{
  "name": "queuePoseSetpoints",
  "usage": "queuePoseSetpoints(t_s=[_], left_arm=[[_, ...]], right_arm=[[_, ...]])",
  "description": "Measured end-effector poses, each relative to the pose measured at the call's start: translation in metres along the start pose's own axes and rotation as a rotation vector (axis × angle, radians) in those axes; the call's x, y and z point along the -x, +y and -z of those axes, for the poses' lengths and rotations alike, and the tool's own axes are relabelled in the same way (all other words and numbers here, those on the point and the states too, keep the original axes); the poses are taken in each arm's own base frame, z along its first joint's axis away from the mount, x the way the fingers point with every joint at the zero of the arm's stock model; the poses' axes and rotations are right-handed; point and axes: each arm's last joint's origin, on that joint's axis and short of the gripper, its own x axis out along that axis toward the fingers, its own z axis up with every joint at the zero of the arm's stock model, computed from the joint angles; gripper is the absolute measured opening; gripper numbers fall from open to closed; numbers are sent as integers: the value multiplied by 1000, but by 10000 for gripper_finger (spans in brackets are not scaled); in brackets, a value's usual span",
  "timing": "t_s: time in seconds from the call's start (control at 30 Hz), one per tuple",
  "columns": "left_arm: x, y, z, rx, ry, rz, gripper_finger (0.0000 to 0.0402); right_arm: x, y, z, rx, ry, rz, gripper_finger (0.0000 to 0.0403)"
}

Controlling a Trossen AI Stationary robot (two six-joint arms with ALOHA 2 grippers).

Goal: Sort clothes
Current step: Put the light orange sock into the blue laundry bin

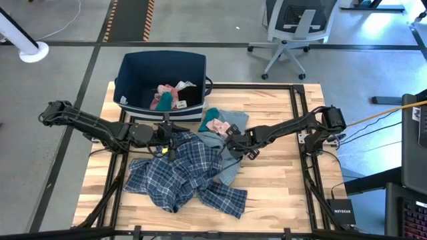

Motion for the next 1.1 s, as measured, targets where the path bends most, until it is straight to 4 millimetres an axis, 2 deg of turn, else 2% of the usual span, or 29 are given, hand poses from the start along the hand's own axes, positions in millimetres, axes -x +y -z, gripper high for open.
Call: queuePoseSetpoints(t_s=[0.23, 0.33, 0.47, 0.6, 0.77, 0.9, 1.1], left_arm=[[0, 0, 0, -7, 0, 0, 169], [0, 0, 0, -7, -1, -1, 169], [0, 0, 0, -3, -1, 0, 169], [0, 0, 0, 1, 0, 0, 169], [0, 0, 0, 4, 0, -2, 169], [-1, 2, 0, 2, 1, -9, 169], [-3, 6, 0, 10, 1, -30, 169]], right_arm=[[-26, 7, 20, -79, -45, 46, 234], [-29, 12, 22, -95, -54, 64, 234], [-28, 17, 25, -133, 18, 49, 234], [-19, 26, 32, -142, 83, -15, 234], [2, 39, 36, -137, 104, -85, 234], [22, 34, 36, -178, 63, 12, 234], [42, 14, 31, -228, -56, 252, 234]])
